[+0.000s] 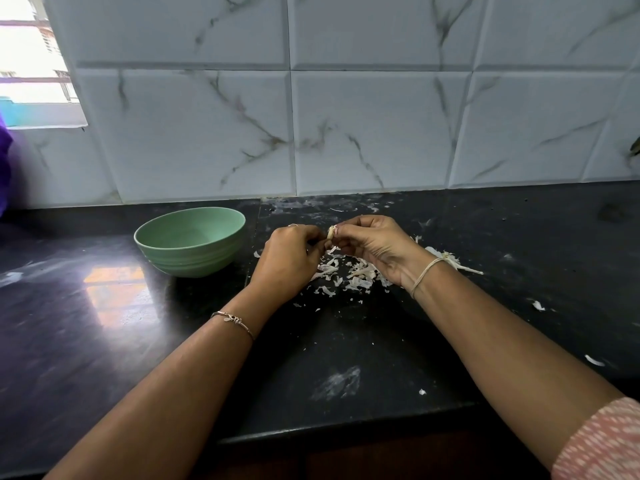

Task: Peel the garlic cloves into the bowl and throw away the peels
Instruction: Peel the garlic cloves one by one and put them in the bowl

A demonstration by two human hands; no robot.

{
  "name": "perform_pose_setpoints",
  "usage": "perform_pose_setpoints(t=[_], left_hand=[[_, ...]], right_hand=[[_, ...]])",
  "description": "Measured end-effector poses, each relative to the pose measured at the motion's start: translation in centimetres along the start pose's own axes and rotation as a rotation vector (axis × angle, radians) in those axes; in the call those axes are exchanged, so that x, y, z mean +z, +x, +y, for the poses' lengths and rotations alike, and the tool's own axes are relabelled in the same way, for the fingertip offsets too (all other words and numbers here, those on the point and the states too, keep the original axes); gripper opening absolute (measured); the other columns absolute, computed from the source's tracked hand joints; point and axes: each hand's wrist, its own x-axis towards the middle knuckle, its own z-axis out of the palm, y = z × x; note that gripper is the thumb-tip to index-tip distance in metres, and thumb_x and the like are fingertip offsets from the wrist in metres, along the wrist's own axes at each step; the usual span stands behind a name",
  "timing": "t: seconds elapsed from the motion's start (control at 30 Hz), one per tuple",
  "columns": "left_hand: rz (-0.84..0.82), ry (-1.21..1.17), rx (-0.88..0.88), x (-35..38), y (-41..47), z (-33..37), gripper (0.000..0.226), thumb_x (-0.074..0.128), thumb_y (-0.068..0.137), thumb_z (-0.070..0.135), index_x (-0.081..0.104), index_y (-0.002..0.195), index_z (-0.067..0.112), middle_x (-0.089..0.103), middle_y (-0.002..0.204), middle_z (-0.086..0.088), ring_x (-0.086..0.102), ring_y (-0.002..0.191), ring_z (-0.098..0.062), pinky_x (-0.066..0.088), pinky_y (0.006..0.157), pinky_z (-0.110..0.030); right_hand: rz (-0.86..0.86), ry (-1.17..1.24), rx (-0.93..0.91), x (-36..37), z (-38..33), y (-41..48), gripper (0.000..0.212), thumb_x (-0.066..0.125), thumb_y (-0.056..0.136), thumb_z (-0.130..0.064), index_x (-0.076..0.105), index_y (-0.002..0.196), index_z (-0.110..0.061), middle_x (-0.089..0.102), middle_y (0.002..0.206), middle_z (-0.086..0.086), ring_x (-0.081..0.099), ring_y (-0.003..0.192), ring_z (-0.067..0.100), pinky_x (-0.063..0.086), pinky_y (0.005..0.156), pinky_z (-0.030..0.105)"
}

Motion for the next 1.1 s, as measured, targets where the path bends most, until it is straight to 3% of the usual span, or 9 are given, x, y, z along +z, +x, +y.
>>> perform_pose_setpoints(t=[0.27,0.37,0.43,0.57,0.63,0.77,0.87,1.0,1.1], left_hand=[[0.035,-0.002,-0.002,0.08,-0.20,0.10,0.013,0.066,0.090,0.029,0.074,0.097,0.021,0.072,0.085,0.004,0.065,0.077,-0.014,0.054,0.076,-0.033],[0.049,0.011,-0.010,0.04,-0.23,0.24,0.014,0.067,0.089,0.031,0.074,0.094,0.020,0.073,0.085,0.004,0.066,0.077,-0.013,0.053,0.076,-0.031],[0.060,0.009,-0.025,0.01,-0.20,0.10,0.014,0.068,0.088,0.032,0.074,0.092,0.020,0.073,0.085,0.004,0.066,0.077,-0.013,0.054,0.076,-0.032],[0.062,0.001,-0.030,0.10,-0.31,-0.04,0.013,0.068,0.086,0.033,0.073,0.086,0.021,0.071,0.080,0.004,0.066,0.075,-0.015,0.055,0.074,-0.036],[0.057,0.007,-0.037,0.08,-0.41,-0.01,0.013,0.067,0.086,0.033,0.073,0.083,0.021,0.070,0.077,0.004,0.065,0.073,-0.015,0.055,0.073,-0.036],[0.055,-0.001,-0.051,-0.09,-0.43,-0.06,0.014,0.067,0.084,0.034,0.070,0.077,0.022,0.068,0.072,0.006,0.064,0.070,-0.015,0.055,0.072,-0.035],[0.053,0.005,-0.051,-0.10,-0.43,-0.06,0.015,0.067,0.082,0.033,0.068,0.073,0.022,0.066,0.070,0.005,0.064,0.069,-0.015,0.055,0.071,-0.035],[0.044,0.017,-0.043,0.02,-0.36,-0.16,0.020,0.068,0.084,0.036,0.070,0.074,0.019,0.067,0.070,0.004,0.064,0.068,-0.015,0.055,0.071,-0.037],[0.054,0.000,-0.040,-0.06,-0.35,-0.15,0.021,0.068,0.085,0.037,0.068,0.072,0.021,0.067,0.069,0.006,0.063,0.067,-0.014,0.055,0.070,-0.036]], right_hand=[[0.039,-0.032,-0.022,0.19,-0.14,-0.19,0.015,0.068,0.081,0.006,0.065,0.070,-0.003,0.065,0.071,0.012,0.061,0.064,0.019,0.055,0.062,0.024],[0.038,-0.071,-0.036,0.08,-0.13,0.00,0.006,0.070,0.083,0.001,0.068,0.077,0.001,0.068,0.072,0.012,0.063,0.067,0.018,0.056,0.070,0.028],[0.025,-0.092,-0.040,0.00,-0.10,-0.01,0.012,0.070,0.085,-0.005,0.069,0.087,0.007,0.069,0.076,0.013,0.065,0.066,0.016,0.057,0.073,0.029],[0.024,-0.199,-0.119,-0.08,-0.03,-0.32,0.008,0.070,0.086,-0.004,0.069,0.085,0.004,0.068,0.071,0.006,0.063,0.056,0.002,0.051,0.054,0.016],[0.023,-0.259,-0.145,-0.07,0.02,-0.36,0.007,0.069,0.086,-0.004,0.070,0.086,0.004,0.068,0.072,0.006,0.061,0.054,-0.001,0.047,0.051,0.013],[-0.014,-0.334,-0.171,-0.14,0.07,-0.25,0.015,0.066,0.089,-0.001,0.068,0.100,0.009,0.068,0.079,0.007,0.063,0.057,-0.002,0.049,0.054,0.012],[-0.016,-0.399,-0.216,-0.17,0.21,-0.10,0.009,0.066,0.089,0.000,0.070,0.096,0.004,0.069,0.081,0.008,0.065,0.067,0.005,0.054,0.062,0.017],[0.020,-0.574,-0.312,-0.27,0.48,0.29,0.003,0.071,0.087,-0.010,0.073,0.085,-0.012,0.073,0.085,0.010,0.070,0.080,0.023,0.059,0.079,0.034],[0.030,-0.605,-0.344,-0.25,0.46,0.39,0.003,0.071,0.086,-0.011,0.073,0.084,-0.013,0.073,0.081,0.005,0.068,0.075,0.017,0.059,0.077,0.032]])
